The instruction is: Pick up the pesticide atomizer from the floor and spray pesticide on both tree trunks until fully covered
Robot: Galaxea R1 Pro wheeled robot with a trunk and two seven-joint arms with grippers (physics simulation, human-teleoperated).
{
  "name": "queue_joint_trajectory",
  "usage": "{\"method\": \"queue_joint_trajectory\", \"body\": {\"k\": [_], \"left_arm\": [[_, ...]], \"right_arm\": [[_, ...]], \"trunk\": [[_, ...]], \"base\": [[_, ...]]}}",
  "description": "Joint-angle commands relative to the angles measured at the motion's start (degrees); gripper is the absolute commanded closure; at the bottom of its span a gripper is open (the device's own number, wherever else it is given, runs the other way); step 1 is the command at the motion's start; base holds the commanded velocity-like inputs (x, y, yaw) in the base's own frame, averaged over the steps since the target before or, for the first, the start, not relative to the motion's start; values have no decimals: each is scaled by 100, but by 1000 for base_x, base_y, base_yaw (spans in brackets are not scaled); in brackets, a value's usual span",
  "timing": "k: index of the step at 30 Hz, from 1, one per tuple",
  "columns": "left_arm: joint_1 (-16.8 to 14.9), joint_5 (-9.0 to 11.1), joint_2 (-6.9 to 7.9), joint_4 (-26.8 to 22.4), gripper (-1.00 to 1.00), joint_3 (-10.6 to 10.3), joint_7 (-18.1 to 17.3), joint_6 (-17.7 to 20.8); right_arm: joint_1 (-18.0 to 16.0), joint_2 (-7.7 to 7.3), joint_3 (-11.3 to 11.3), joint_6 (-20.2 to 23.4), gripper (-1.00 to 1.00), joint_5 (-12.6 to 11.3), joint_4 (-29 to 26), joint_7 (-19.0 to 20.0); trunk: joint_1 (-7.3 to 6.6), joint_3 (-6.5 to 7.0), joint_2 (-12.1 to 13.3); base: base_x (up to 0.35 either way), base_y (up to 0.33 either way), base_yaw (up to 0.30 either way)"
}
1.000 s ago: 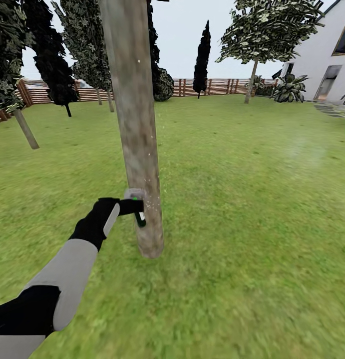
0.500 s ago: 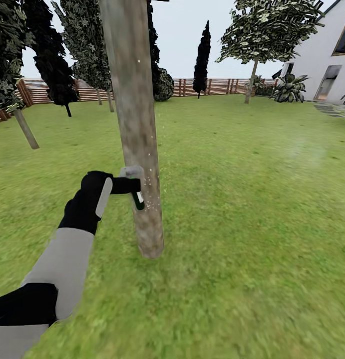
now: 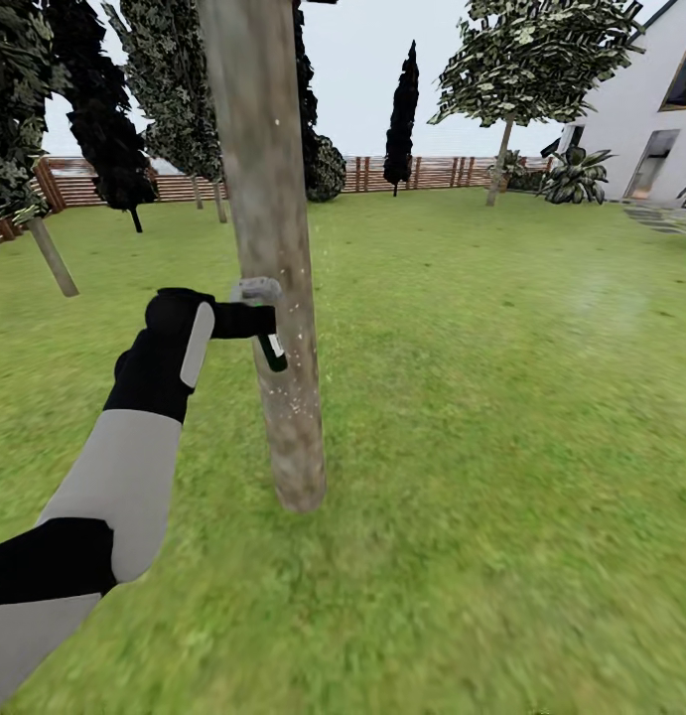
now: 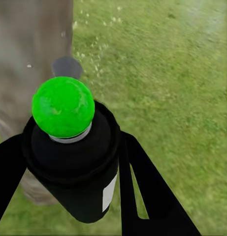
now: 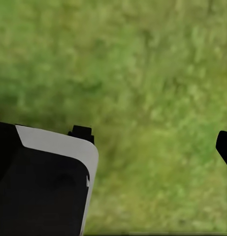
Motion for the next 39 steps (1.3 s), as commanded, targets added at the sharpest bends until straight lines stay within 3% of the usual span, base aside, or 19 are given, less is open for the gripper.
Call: {"method": "queue_joint_trajectory", "body": {"k": [1,6,8,14,18,20,25,31,35,37,39], "left_arm": [[-6,44,-1,-5,100,0,17,29],[-16,33,-6,-241,100,-10,19,29],[-161,31,-9,-152,100,-11,20,29],[-1274,30,-8,994,100,-11,24,29],[-1744,26,-3,1246,100,-6,25,29],[-2166,29,5,1634,100,-5,25,29],[-2858,27,20,2023,100,-4,25,29],[-3067,30,25,2090,100,-1,25,36],[-3075,30,46,2773,100,18,25,21],[-3074,30,157,2991,100,23,30,15],[-3074,30,367,3091,100,32,30,13]], "right_arm": [[-4,1,48,-23,-100,-39,8,-8],[-2,7,48,-23,-100,-38,9,-8],[0,8,48,-23,-100,-38,9,-8],[-4,9,48,-23,-100,-46,9,-8],[-1,9,48,-18,-100,-46,9,-8],[-4,9,48,-16,-100,-46,9,-8],[-1,9,48,-14,-100,-46,9,-8],[-1,9,48,-14,-100,-46,9,-8],[-2,9,48,-14,-100,-46,9,-8],[-2,9,48,-14,-100,-46,9,-8],[0,9,48,-14,-100,-46,9,-8]], "trunk": [[-1,-8,-7],[-1,-8,-7],[-1,-8,-7],[-1,-8,-7],[-1,-8,-7],[-1,-8,-7],[-1,-8,-7],[-1,-8,-7],[-1,-8,-7],[-1,-8,-7],[-1,-8,-7]], "base": [[-221,0,0],[-61,0,0],[-8,0,0],[-1,0,0],[0,0,0],[0,0,0],[0,0,0],[0,0,0],[0,0,0],[0,0,0],[0,0,0]]}}
